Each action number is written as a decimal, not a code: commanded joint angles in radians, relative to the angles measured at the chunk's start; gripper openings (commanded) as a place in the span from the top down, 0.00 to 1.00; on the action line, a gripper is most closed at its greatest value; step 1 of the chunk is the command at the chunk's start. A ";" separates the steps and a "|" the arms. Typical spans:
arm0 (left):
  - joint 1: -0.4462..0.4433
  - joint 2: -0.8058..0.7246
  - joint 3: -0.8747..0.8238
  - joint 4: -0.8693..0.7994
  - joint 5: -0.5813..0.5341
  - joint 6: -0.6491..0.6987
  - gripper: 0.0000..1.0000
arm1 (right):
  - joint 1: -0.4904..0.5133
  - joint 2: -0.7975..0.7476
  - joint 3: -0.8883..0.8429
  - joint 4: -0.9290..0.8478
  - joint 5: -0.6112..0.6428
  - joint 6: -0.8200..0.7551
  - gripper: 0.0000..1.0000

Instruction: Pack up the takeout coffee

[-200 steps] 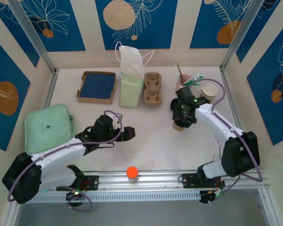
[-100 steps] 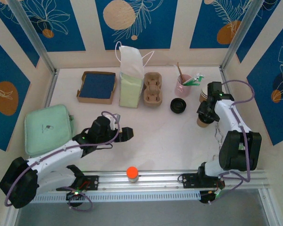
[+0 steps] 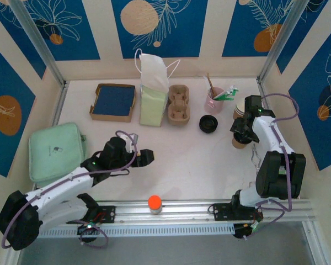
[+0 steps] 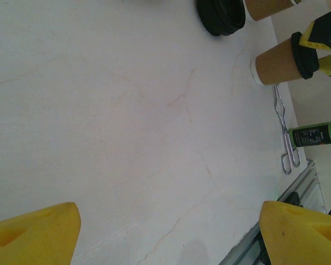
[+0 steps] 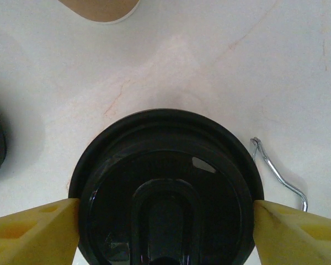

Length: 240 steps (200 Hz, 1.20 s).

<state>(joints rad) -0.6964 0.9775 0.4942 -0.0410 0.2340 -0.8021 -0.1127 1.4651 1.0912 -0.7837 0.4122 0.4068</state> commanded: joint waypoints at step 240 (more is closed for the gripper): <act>0.014 -0.134 -0.065 -0.045 -0.040 0.004 0.16 | 0.436 -0.064 0.234 -0.046 -0.436 0.047 0.24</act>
<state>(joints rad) -0.6937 0.8734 0.4530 -0.0906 0.2073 -0.8024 0.3122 1.3632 1.2942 -0.8585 0.0605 0.4355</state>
